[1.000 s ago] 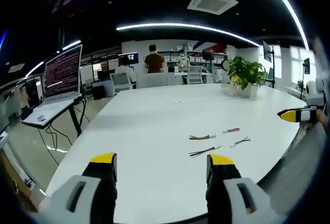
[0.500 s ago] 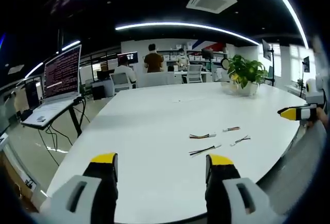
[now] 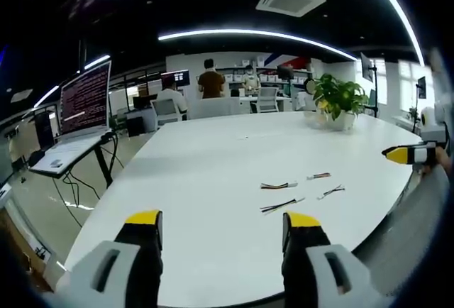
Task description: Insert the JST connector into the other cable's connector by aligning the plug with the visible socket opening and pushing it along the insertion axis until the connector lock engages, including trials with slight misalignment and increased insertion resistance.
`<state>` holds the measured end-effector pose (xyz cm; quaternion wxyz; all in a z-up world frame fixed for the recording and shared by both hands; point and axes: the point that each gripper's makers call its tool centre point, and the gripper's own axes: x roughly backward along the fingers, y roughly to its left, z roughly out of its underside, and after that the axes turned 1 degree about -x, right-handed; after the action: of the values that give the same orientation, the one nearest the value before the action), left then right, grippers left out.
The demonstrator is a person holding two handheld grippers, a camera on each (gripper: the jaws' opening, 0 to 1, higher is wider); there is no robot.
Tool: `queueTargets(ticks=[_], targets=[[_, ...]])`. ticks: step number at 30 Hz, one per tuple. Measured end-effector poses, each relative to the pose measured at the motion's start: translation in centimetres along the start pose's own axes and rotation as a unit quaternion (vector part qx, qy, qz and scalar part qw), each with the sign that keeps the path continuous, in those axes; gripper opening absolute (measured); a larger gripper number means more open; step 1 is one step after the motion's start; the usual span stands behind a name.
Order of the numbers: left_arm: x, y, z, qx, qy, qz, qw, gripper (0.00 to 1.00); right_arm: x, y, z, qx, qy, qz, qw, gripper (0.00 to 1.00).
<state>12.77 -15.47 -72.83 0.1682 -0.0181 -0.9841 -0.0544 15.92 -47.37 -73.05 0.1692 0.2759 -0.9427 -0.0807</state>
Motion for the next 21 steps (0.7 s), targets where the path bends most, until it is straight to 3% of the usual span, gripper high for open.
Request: queueTargets(ticks=[21], targets=[[-0.09, -0.09, 0.13, -0.003, 0.004, 0.002, 1.0, 0.64, -0.05, -0.13, -0.05, -0.002, -0.002, 0.002, 1.0, 0.47]])
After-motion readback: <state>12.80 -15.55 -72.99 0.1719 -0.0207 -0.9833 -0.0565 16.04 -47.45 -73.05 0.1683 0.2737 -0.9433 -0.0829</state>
